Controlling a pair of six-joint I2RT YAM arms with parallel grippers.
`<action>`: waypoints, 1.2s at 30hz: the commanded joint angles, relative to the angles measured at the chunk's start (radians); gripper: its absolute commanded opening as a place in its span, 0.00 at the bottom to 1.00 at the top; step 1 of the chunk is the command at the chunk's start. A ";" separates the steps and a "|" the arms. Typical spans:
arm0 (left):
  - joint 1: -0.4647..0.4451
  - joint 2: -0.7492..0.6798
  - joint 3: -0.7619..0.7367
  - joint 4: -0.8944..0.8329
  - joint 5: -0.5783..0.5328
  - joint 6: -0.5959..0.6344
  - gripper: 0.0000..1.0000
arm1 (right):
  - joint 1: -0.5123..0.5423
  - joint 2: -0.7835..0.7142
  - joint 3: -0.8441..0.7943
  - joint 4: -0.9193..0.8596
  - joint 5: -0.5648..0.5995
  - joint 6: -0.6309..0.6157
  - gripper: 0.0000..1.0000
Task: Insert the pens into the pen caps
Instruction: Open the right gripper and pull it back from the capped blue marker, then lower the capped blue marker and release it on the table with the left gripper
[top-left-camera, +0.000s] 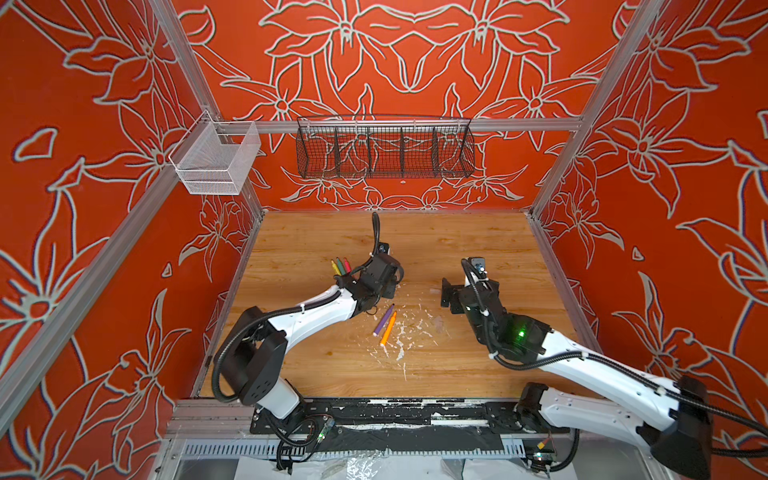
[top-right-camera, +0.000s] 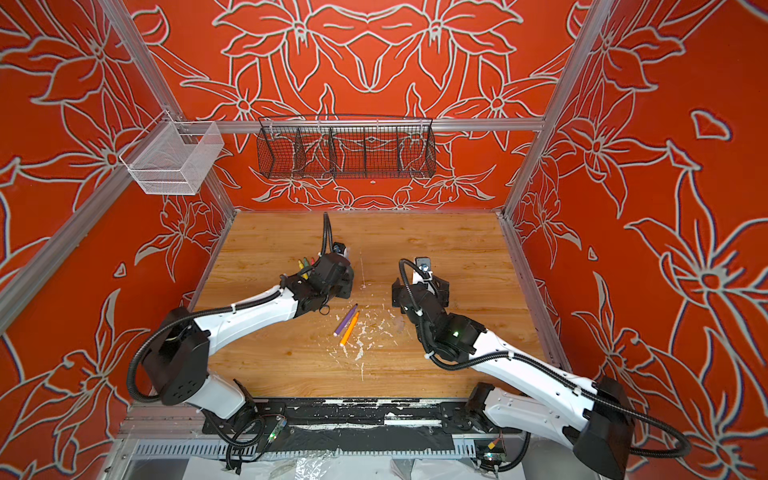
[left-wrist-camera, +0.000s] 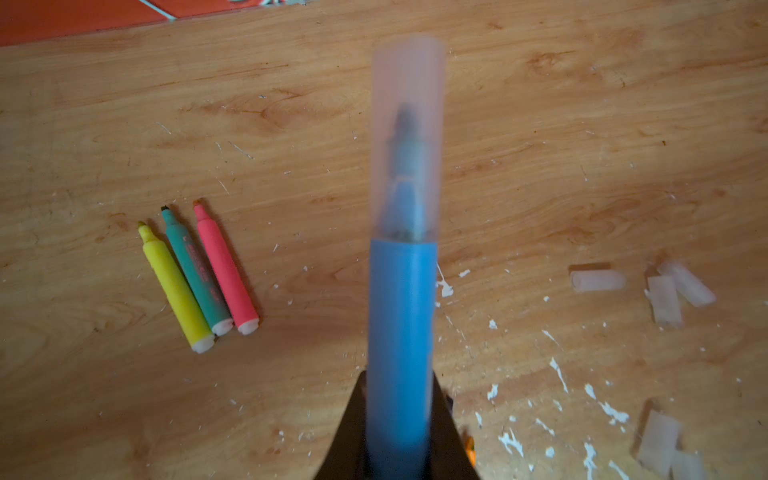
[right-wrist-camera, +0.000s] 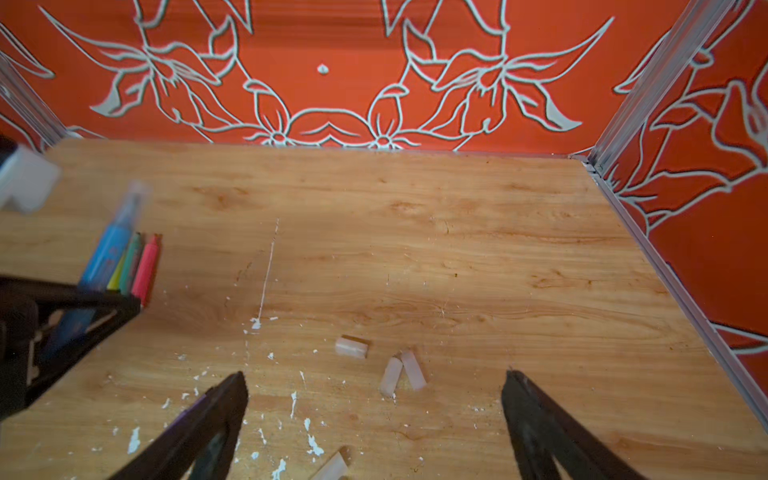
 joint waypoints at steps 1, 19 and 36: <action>0.022 0.105 0.092 -0.139 -0.030 -0.037 0.00 | -0.007 0.050 0.046 -0.004 -0.035 0.043 0.97; 0.104 0.452 0.396 -0.421 0.149 -0.018 0.00 | -0.009 0.142 0.074 -0.036 -0.109 0.089 0.94; 0.117 0.273 0.298 -0.349 0.151 -0.025 0.46 | -0.013 0.110 0.078 -0.047 -0.124 0.081 0.92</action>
